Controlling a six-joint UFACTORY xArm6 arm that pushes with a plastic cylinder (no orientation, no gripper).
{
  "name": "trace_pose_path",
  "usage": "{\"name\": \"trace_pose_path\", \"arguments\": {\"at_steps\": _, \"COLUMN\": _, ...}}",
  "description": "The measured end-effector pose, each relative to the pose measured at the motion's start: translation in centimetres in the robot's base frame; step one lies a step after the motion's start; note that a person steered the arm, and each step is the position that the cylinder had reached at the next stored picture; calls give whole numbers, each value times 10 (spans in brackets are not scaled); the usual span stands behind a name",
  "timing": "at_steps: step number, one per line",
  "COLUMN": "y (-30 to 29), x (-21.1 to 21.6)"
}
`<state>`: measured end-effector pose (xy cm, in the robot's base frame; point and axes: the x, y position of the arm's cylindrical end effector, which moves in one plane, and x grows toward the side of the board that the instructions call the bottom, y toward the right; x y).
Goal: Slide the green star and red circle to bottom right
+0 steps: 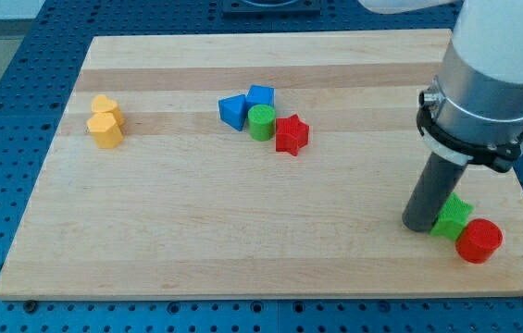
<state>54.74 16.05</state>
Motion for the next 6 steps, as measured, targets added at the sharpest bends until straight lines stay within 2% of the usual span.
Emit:
{"name": "trace_pose_path", "arguments": {"at_steps": 4, "y": 14, "x": -12}}
{"name": "trace_pose_path", "arguments": {"at_steps": 6, "y": 42, "x": -13}}
